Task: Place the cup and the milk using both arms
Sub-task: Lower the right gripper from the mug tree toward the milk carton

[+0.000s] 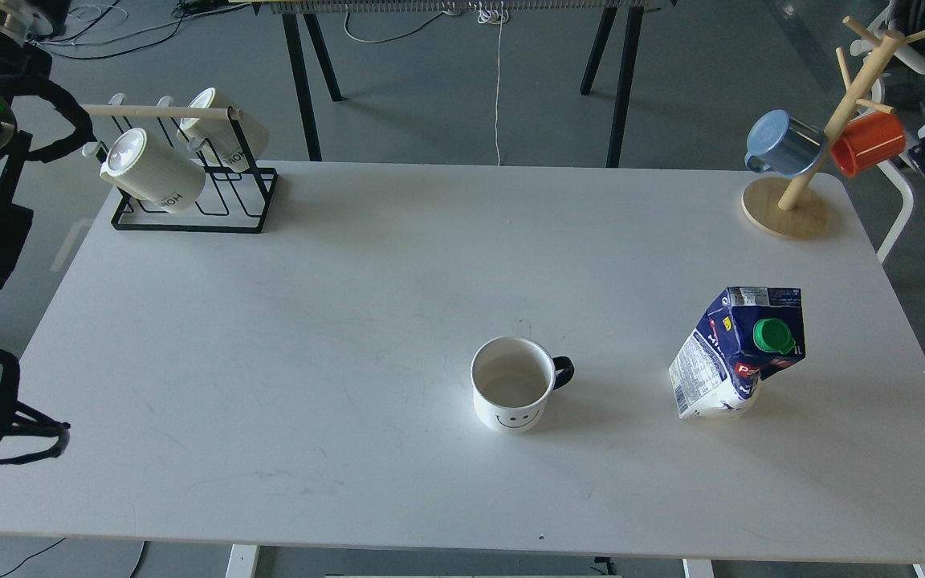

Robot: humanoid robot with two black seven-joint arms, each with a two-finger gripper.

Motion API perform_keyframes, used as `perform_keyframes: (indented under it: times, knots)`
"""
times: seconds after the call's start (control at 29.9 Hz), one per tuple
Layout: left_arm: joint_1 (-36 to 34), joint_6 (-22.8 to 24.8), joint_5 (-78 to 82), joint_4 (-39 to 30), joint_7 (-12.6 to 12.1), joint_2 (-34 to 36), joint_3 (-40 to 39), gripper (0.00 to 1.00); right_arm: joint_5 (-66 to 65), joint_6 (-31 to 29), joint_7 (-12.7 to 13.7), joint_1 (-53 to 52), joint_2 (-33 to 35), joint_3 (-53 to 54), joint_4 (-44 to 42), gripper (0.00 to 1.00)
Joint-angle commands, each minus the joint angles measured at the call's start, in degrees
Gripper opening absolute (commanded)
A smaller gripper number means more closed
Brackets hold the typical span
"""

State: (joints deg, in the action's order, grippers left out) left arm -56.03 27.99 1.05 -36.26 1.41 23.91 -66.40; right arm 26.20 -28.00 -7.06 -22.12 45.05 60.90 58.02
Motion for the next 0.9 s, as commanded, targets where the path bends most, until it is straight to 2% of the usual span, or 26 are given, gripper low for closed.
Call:
perform_keyframes:
  times: [0.0, 0.13, 0.23, 0.3, 0.6, 0.87]
  knots:
    - [1.27, 0.01, -0.17, 0.76, 0.08, -0.79, 0.04, 1.00, 4.38, 0.00, -0.24, 7.51, 0.66, 1.23, 6.30, 0.99]
    - [4.70, 0.01, -0.26, 0.41, 0.43, -1.49, -0.04, 1.00, 5.00, 0.00, -1.99, 18.58, 0.57, 4.92, 12.46, 0.99]
    - [5.58, 0.01, -0.26, 0.40, 0.43, -1.50, -0.04, 1.00, 5.00, 0.00, -5.68, 26.93, 0.48, 6.77, 15.89, 0.99]
    - [5.93, 0.01, -0.26, -0.03, 0.34, -1.24, -0.13, 1.00, 5.09, 0.00, -6.74, 31.24, 0.48, 7.74, 16.68, 0.99]
    - [5.41, 0.01, -0.26, -0.12, -0.18, -0.97, 0.04, 1.00, 4.56, 0.00, -6.92, 43.12, -0.40, 6.78, 20.63, 0.99]
    - [5.23, 0.01, -0.17, -0.12, -0.45, -0.88, 0.04, 1.00, -0.70, 0.00, -6.92, 44.36, -7.59, 2.74, 24.77, 0.99]
